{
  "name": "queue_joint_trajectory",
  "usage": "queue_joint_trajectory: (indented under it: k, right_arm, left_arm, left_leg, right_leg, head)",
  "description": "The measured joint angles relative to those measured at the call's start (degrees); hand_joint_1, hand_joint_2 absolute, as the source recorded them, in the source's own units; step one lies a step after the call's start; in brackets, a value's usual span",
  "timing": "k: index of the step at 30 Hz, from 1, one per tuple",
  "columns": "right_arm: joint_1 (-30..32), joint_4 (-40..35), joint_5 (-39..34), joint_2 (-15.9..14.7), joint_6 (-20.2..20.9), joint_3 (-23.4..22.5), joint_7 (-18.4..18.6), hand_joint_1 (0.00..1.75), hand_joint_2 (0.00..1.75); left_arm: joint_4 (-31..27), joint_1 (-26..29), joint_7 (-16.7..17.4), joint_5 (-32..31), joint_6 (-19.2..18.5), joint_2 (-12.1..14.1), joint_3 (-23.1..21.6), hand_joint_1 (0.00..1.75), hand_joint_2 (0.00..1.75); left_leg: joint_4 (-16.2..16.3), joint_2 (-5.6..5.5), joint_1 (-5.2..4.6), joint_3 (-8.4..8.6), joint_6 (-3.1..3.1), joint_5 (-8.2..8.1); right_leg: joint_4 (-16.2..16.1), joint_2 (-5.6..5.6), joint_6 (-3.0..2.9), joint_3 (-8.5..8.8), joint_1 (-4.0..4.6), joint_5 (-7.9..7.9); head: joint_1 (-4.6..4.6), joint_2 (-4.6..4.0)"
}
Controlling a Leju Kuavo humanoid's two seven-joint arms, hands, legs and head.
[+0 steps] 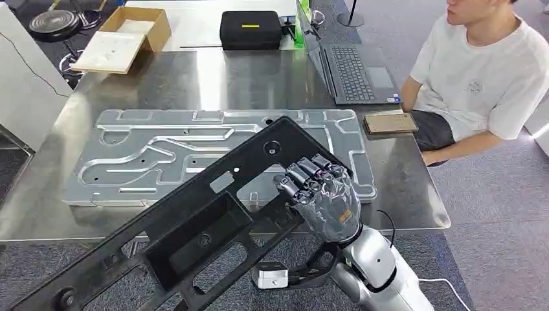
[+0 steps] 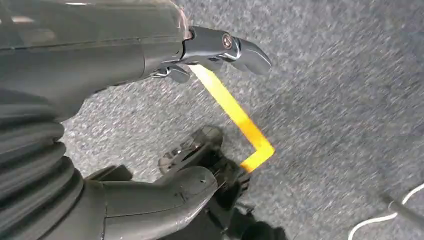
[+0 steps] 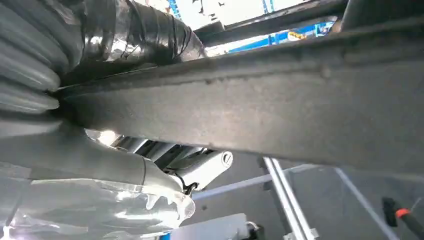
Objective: Take the parts from the cabinet and place them on the table.
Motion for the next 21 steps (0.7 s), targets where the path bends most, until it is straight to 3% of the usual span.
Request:
queue_joint_trajectory:
  k: [2,3,5,6,7,8,9,11,12,15,17,18,19,21]
  right_arm:
    - [-0.1,0.0,0.0,0.0,0.0,0.0,0.0,1.75,1.75]
    - [-0.1,0.0,0.0,0.0,0.0,0.0,0.0,1.75,1.75]
    - [0.0,0.0,0.0,0.0,0.0,0.0,0.0,1.75,1.75]
    - [0.1,0.0,0.0,0.0,0.0,0.0,0.0,1.75,1.75]
    - [0.2,0.0,0.0,0.0,0.0,0.0,0.0,1.75,1.75]
    - [0.2,0.0,0.0,0.0,0.0,0.0,0.0,1.75,1.75]
    - [0.2,0.0,0.0,0.0,0.0,0.0,0.0,1.75,1.75]
    - [0.1,0.0,0.0,0.0,0.0,0.0,0.0,1.75,1.75]
    - [0.1,0.0,0.0,0.0,-0.1,0.0,0.0,1.75,1.75]
    - [0.1,0.0,0.0,0.0,-0.1,0.0,0.0,1.75,1.75]
    - [0.1,0.0,0.0,0.0,-0.1,0.0,0.0,1.75,1.75]
    - [0.0,0.0,0.0,0.0,-0.1,0.0,0.0,1.75,1.75]
    - [-0.1,0.0,0.0,0.0,-0.1,0.0,0.0,1.75,1.75]
    - [0.0,0.0,0.0,0.0,-0.1,0.0,0.0,1.75,1.75]
  left_arm:
    - [0.0,-0.1,0.0,0.0,0.0,0.0,0.0,0.00,1.75]
    - [0.0,-0.2,0.0,0.0,0.0,0.0,-0.1,0.00,1.75]
    - [0.0,-0.3,0.0,0.0,0.0,0.0,-0.1,0.00,1.75]
    - [0.0,-0.2,0.0,0.0,0.0,0.0,-0.1,0.00,1.75]
    - [0.0,-0.2,0.0,0.0,0.0,0.0,-0.1,0.00,1.75]
    - [0.0,-0.2,0.0,0.0,0.0,0.0,-0.1,0.00,1.75]
    - [0.0,-0.1,0.0,0.0,0.0,0.0,-0.1,0.00,1.75]
    - [0.0,-0.1,0.0,0.0,0.0,0.0,-0.1,0.00,1.75]
    - [0.0,-0.2,0.0,0.0,0.0,-0.1,-0.1,0.00,1.75]
    - [0.0,-0.2,0.0,0.1,0.0,-0.1,-0.1,0.00,1.75]
    - [0.0,-0.3,0.0,0.1,-0.1,0.0,-0.1,0.00,1.75]
    - [0.0,-0.3,0.0,0.1,0.0,-0.1,-0.1,0.00,1.75]
    - [0.0,-0.4,0.0,0.1,0.0,-0.1,-0.2,0.00,1.75]
    - [0.0,-0.1,0.0,0.1,0.0,0.0,-0.2,0.00,1.75]
  left_leg:
    - [-0.8,0.02,0.47,0.61,0.69,0.39]
    - [-0.9,0.06,0.48,0.76,1.01,0.30]
    - [-0.9,0.11,0.43,0.84,1.38,0.12]
    - [-0.9,0.13,0.42,0.85,1.41,0.01]
    - [-0.9,0.12,0.41,0.91,1.41,-0.07]
    - [-0.9,0.07,0.41,1.11,1.35,-0.20]
    - [-0.9,0.01,0.42,1.40,1.28,-0.36]
    - [-0.9,-0.05,0.42,2.08,0.93,-0.75]
    - [-0.9,-0.04,0.22,2.08,0.59,-0.97]
    - [-1.2,0.02,0.39,2.25,-0.32,-1.13]
    - [-0.8,0.09,0.43,2.49,-0.93,-1.73]
    - [0.9,0.07,0.41,1.82,-1.07,-2.77]
    - [4.4,0.06,0.44,0.05,-1.22,-4.63]
    - [13.6,0.06,0.46,-5.01,-1.56,-7.91]
  right_leg:
    - [1.0,-0.08,0.65,-0.12,-0.18,-0.69]
    - [3.6,-0.13,0.97,-1.38,-0.21,-2.24]
    - [11.9,-0.13,1.38,-5.89,-0.47,-5.88]
    - [15.4,-0.14,1.54,-8.08,-0.53,-6.91]
    - [16.9,-0.14,1.61,-9.25,-0.61,-6.61]
    - [15.5,-0.14,1.60,-8.96,-0.71,-4.82]
    - [11.9,-0.14,1.46,-7.37,-0.76,-2.25]
    - [1.9,-0.20,0.83,-2.56,-0.71,2.72]
    - [0.4,-0.30,0.52,-1.78,-0.36,1.71]
    - [0.0,-0.09,-0.16,-1.86,0.16,1.63]
    - [-1.3,-0.18,-0.87,-0.78,-0.49,2.05]
    - [-1.5,-0.16,-1.01,-0.40,-0.43,2.03]
    - [-1.5,-0.29,-1.59,-0.27,-0.41,1.92]
    - [-1.5,-0.38,-1.88,-0.04,-0.24,1.68]
  head:
    - [0.00,0.00]
    - [0.02,0.00]
    - [0.00,0.00]
    - [0.00,0.00]
    - [-0.02,0.00]
    - [0.00,0.00]
    - [0.00,0.00]
    - [0.00,0.00]
    - [0.00,0.00]
    - [-0.02,0.00]
    - [-0.04,0.00]
    - [-0.02,0.00]
    - [-0.09,0.00]
    - [-0.04,0.00]
